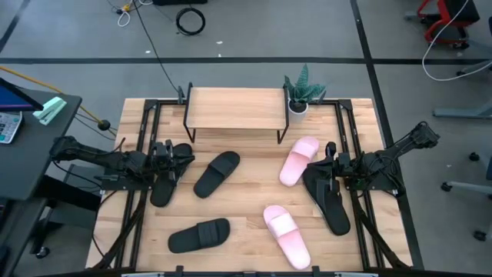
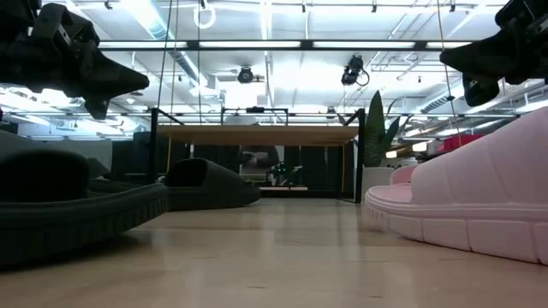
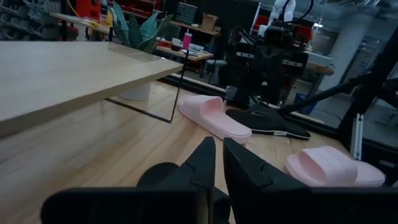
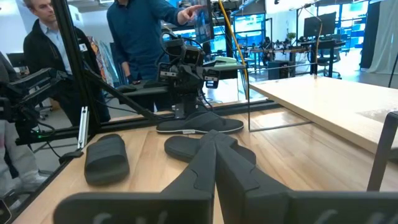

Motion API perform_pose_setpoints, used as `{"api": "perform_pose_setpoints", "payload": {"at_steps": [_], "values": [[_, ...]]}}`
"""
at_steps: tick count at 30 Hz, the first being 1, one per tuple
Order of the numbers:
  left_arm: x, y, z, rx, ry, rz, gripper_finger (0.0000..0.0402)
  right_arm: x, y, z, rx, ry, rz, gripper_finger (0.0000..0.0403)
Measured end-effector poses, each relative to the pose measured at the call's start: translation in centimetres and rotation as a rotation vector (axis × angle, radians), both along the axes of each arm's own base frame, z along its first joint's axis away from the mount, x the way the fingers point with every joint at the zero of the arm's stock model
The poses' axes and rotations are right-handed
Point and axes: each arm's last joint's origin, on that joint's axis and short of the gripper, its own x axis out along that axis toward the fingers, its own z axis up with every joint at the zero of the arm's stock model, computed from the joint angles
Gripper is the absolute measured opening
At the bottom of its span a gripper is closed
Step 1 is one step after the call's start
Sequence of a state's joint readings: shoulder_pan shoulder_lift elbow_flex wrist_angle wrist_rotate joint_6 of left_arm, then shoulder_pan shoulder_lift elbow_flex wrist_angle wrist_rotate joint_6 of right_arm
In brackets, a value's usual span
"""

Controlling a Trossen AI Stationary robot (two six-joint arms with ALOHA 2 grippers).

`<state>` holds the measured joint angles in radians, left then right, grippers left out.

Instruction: Pick and place slides into the shelf

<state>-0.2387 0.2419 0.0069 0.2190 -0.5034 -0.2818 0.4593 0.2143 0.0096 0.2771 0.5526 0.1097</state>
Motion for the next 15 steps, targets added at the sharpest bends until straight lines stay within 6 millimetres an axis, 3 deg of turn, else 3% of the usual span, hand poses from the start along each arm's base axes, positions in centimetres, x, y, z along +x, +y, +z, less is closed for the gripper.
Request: {"api": "perform_pose_setpoints", "payload": {"at_steps": [15], "values": [[-0.01,0.0,-0.3,0.048,0.042,-0.001,0.003,-0.01,-0.01,0.43,0.006,-0.009,0.0,0.0016]]}}
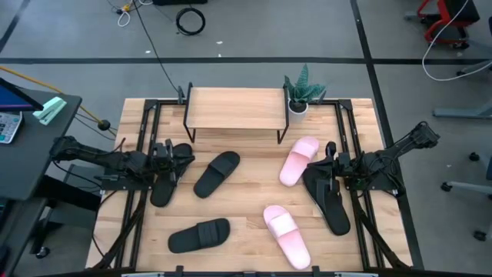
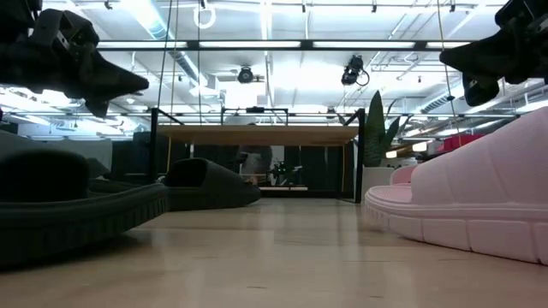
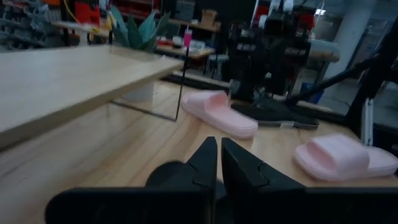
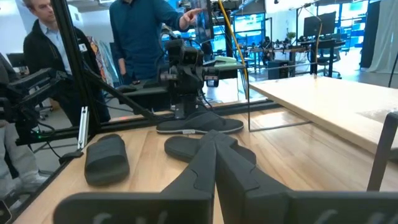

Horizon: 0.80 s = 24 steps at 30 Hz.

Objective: Pick and place slides into the shelf
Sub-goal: Put the top black slides on the shelf

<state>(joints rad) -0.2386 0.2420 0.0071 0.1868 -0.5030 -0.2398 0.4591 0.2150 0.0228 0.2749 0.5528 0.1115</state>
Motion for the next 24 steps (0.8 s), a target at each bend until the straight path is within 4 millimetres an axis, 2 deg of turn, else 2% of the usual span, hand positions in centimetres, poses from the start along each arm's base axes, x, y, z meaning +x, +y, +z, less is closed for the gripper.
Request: {"api": "perform_pose_setpoints", "payload": {"at_steps": [4,9,12,17,20,24], "values": [[0.0,0.0,-0.1,0.009,0.009,0.0,0.0034,0.0,0.0,0.7,0.003,-0.025,-0.001,0.0016],[0.0,0.0,0.4,0.185,0.048,-0.021,0.0034,0.0,-0.1,0.8,0.015,-0.033,-0.005,0.0016],[0.1,-0.1,2.0,0.247,0.046,-0.054,0.0046,0.0,-0.3,0.8,0.059,-0.04,-0.017,0.0016],[0.7,-0.2,4.7,0.353,0.196,-0.07,0.0092,0.2,-0.6,1.2,0.028,-0.078,0.019,0.0016],[1.4,-0.2,6.5,0.345,0.288,-0.066,0.0126,0.2,-0.9,2.7,0.017,-0.112,0.004,0.0023],[3.1,-0.4,7.7,0.369,0.435,-0.072,0.0167,0.5,-1.1,5.8,-0.078,-0.102,0.0,0.0046]]}}
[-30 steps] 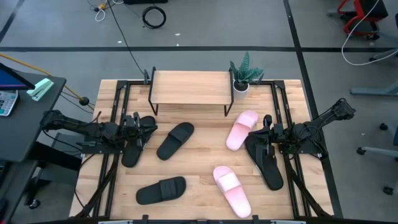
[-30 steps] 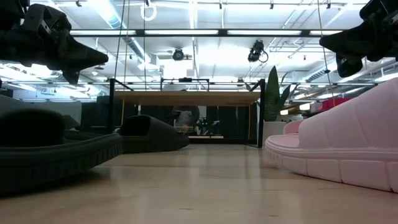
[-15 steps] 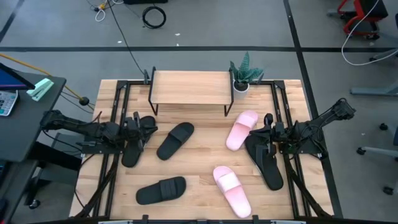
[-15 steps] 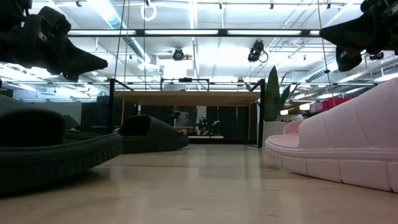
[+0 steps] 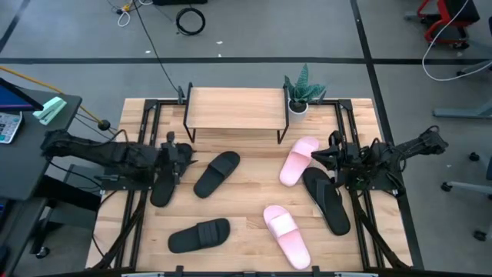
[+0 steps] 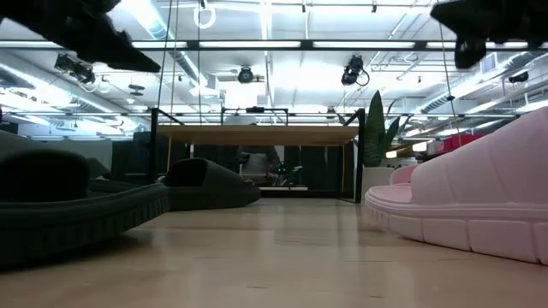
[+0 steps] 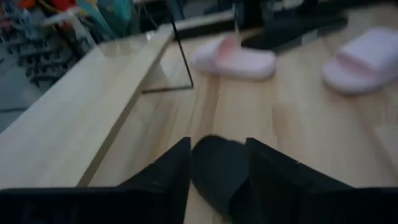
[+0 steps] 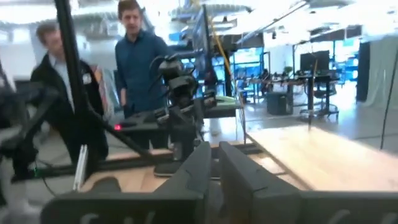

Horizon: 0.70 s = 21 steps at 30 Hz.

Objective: Pick and place slides into the shelf
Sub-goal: Put the top black slides on the shelf

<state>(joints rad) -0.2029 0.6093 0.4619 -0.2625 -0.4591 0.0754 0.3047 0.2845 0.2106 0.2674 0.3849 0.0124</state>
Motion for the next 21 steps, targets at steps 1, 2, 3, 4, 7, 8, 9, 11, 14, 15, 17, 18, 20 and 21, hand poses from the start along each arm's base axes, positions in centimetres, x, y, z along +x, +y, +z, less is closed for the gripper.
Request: {"api": "perform_pose_setpoints", "payload": {"at_steps": [1,2,3,4,7,8,9,11,14,15,17,18,20,21], "values": [[0.6,-0.1,0.1,0.005,0.024,0.004,0.0176,0.2,0.0,0.8,-0.023,0.027,0.013,0.0053],[1.1,-0.1,0.0,0.01,0.051,0.007,0.0183,0.4,0.1,1.6,-0.038,0.057,0.021,0.006],[1.7,-0.2,-0.3,0.016,0.081,0.011,0.0189,0.7,0.1,2.2,-0.049,0.094,0.02,0.0067],[2.2,-0.3,-0.5,0.022,0.11,0.011,0.0195,1.1,0.1,2.9,-0.06,0.134,0.013,0.0074],[3.7,-0.6,-2.1,0.04,0.214,0.012,0.0205,2.6,0.2,4.1,-0.093,0.263,-0.009,0.0092],[4.1,-0.6,-2.7,0.042,0.25,0.015,0.0207,3.2,0.3,4.3,-0.101,0.296,-0.016,0.0096],[4.5,-0.7,-3.4,0.048,0.284,0.015,0.0207,3.9,0.3,4.5,-0.109,0.329,-0.023,0.01],[5.4,-0.9,-4.4,0.068,0.336,0.01,0.0207,5.2,0.4,4.6,-0.132,0.38,-0.037,0.0105],[6.7,-1.2,-5.9,0.114,0.385,-0.016,0.0201,7.0,0.5,4.3,-0.2,0.453,-0.051,0.0107],[7.1,-1.2,-6.4,0.131,0.404,-0.024,0.0198,7.5,0.4,4.1,-0.215,0.474,-0.057,0.0107],[7.8,-1.4,-7.3,0.158,0.426,-0.041,0.0195,8.5,0.3,3.7,-0.226,0.514,-0.069,0.0106],[8.1,-1.4,-7.7,0.175,0.438,-0.05,0.0194,8.9,0.3,3.4,-0.228,0.535,-0.076,0.0106],[8.6,-1.5,-8.3,0.204,0.446,-0.068,0.0193,9.5,0.0,3.0,-0.225,0.561,-0.091,0.0106],[9.0,-1.6,-8.5,0.223,0.44,-0.077,0.0193,9.7,-0.1,2.8,-0.224,0.575,-0.098,0.0106]]}}
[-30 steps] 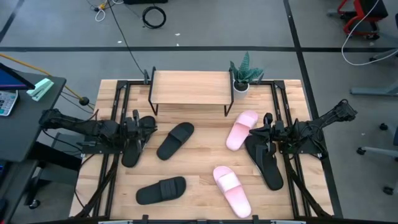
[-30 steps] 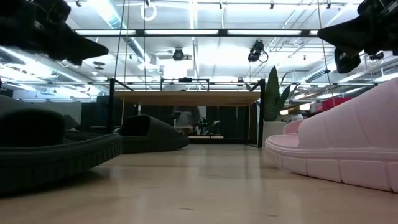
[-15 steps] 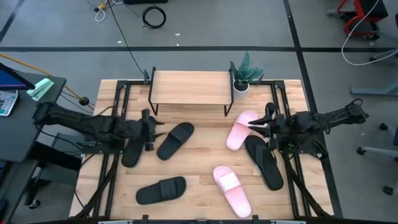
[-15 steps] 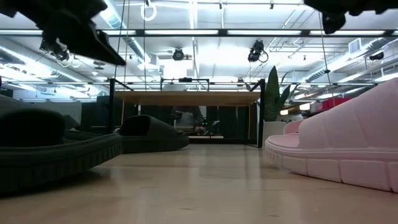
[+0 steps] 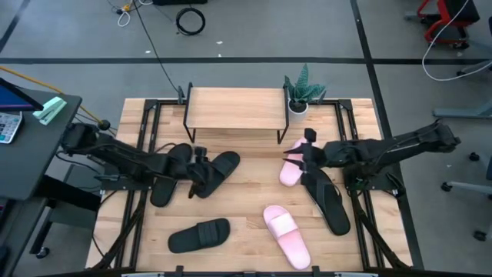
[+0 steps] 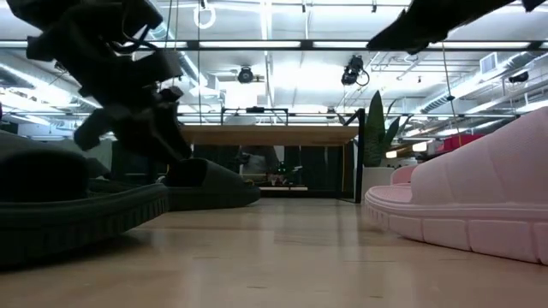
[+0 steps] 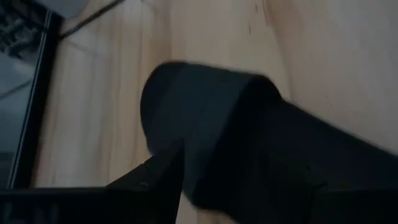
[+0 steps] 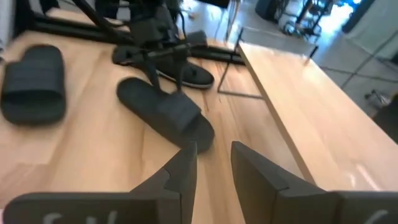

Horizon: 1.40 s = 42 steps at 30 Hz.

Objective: Pick and place slides into the shelf
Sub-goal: Put the top black slides on the shelf

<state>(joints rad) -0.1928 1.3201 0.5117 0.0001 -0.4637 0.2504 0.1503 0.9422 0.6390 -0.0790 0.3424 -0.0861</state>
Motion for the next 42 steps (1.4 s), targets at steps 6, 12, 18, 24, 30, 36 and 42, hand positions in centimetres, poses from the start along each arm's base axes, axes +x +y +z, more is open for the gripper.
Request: {"api": "perform_pose_setpoints", "payload": {"at_steps": [6,12,18,24,30,36,42], "values": [[0.8,0.1,-1.0,0.103,0.012,0.022,0.0196,0.5,-0.8,-0.4,-0.001,0.023,-0.044,0.0105],[1.0,0.4,-1.5,0.127,0.021,0.055,0.0182,0.5,-1.0,-0.4,0.0,0.018,-0.054,0.0105],[1.3,1.3,-1.3,0.119,-0.013,0.098,0.0157,0.5,-1.0,-0.4,0.001,0.018,-0.054,0.0105],[1.4,1.4,-1.2,0.111,-0.028,0.11,0.0097,0.5,-1.0,-0.4,0.001,0.018,-0.054,0.0105],[1.5,1.4,-1.1,0.067,-0.071,0.156,0.0015,0.5,-1.0,-0.4,0.002,0.018,-0.054,0.0105],[2.4,-0.1,0.3,0.024,-0.141,0.126,0.001,0.5,-1.0,-0.4,0.002,0.018,-0.054,0.0105],[4.2,-2.6,4.9,0.123,-0.138,0.175,0.001,0.5,-1.0,-0.4,0.048,0.007,-0.071,0.0105]]}}
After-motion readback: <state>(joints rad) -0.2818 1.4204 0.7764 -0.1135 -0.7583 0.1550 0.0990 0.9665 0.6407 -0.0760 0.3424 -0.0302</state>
